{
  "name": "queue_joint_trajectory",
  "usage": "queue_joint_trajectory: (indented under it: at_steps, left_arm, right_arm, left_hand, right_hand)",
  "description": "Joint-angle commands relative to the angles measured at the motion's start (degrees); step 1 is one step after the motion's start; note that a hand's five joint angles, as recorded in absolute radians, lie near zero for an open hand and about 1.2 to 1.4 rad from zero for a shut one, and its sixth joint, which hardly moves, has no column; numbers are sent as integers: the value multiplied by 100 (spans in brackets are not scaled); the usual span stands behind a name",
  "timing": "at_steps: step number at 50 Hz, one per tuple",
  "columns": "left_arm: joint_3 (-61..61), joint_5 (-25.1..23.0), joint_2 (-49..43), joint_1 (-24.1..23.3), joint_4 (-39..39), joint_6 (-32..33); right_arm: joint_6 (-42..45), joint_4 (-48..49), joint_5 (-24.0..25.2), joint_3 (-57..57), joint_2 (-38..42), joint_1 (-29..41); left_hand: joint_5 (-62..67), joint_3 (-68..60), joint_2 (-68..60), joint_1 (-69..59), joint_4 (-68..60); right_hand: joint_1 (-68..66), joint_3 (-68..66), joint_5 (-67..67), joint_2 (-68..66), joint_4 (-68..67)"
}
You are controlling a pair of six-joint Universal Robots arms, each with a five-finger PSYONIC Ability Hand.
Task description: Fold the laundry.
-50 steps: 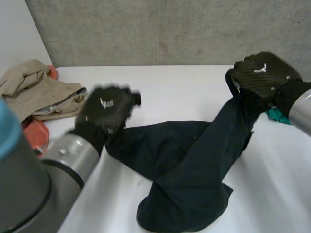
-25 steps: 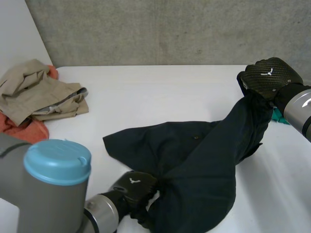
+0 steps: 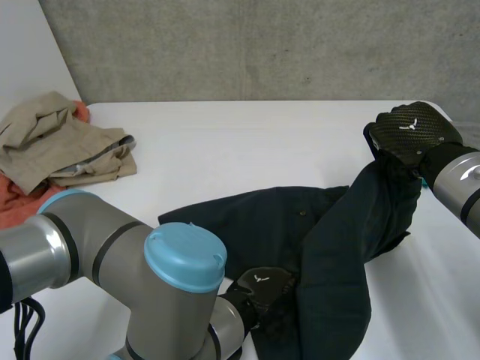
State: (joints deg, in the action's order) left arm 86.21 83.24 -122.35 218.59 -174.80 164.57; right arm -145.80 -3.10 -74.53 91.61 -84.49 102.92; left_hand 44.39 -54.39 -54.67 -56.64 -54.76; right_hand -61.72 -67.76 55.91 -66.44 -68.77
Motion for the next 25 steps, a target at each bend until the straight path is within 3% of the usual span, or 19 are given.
queue_joint_trajectory:
  at_steps: [1, 7, 9, 17, 25]
  left_arm:
    - [-52, 700, 97, -19, -2, 75]
    - [-96, 1159, 545, 113, 25, 356]
    - [-35, 1220, 965, 392, 33, 644]
    - [27, 1203, 2609, 1150, 42, 1454]
    - [-675, 1194, 3885, 1528, 69, 1622]
  right_arm:
    - [-9, 2, 0, 15, -15, 0]
    - [-1, -7, 0, -81, -50, -9]
    - [26, -7, 18, -125, -146, -9]
    - [17, -226, 27, -459, -735, -18]
    - [-53, -745, 9, -1434, -1509, 9]
  left_hand:
    - [2561, -2561, -2533, -2336, -2524]
    - [2561, -2561, -2533, -2336, -2524]
    - [2561, -2561, -2533, -2336, -2524]
    - [2561, -2561, -2533, -2336, -2524]
    - [2561, -2561, -2533, -2336, -2524]
  right_hand:
    - [-1828, -1224, 1409, -1356, -1123]
    - [-1828, -1224, 1409, -1356, -1123]
    - [-1828, -1224, 1409, -1356, -1123]
    - [-1828, -1224, 1409, -1356, -1123]
    - [-1828, -1224, 1409, -1356, -1123]
